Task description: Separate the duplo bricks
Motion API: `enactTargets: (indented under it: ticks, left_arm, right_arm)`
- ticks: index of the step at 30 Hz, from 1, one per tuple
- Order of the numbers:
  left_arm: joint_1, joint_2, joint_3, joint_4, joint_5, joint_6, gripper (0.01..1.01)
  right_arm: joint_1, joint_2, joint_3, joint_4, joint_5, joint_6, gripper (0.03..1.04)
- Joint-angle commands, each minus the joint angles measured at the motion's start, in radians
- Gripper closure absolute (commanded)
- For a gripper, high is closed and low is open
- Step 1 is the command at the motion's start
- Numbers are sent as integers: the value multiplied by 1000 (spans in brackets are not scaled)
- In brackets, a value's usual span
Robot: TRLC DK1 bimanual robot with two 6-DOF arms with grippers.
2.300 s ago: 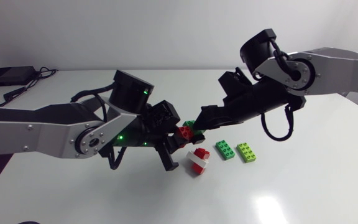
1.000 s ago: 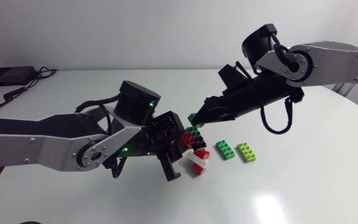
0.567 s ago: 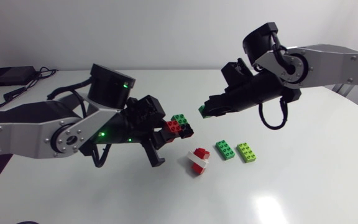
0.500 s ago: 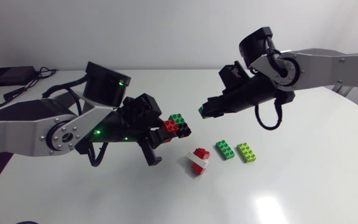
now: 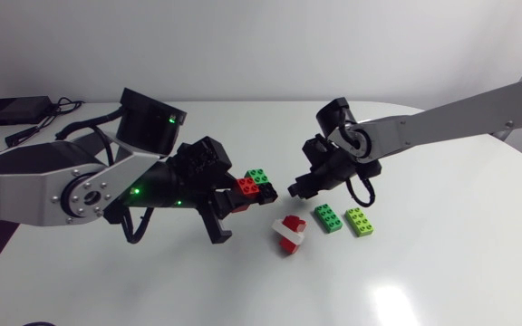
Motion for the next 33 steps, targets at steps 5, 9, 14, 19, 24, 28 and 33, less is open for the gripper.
enactTargets:
  ticks: [5,9,14,19,24,28,33]
  left_arm:
    - [-11,21,28,7,14,15,711]
    - [-11,29,31,7,14,15,711]
    - [-11,37,31,10,14,15,711]
    - [-15,40,31,13,16,12,711]
    - [-15,40,33,15,14,10,711]
    - [-8,51,43,15,14,9,711]
    - [2,80,62,29,14,-13,711]
  right_arm:
    - [-7,72,55,5,15,-18,674]
    - [-10,98,72,-5,15,-19,602]
    - [-11,107,81,-19,15,-21,452]
    - [-13,90,78,-31,14,-16,198]
    - [-24,-30,29,-34,-5,2,197]
    - [-24,-178,-46,-42,-41,21,197]
    - [-30,-329,-105,-71,-132,47,200]
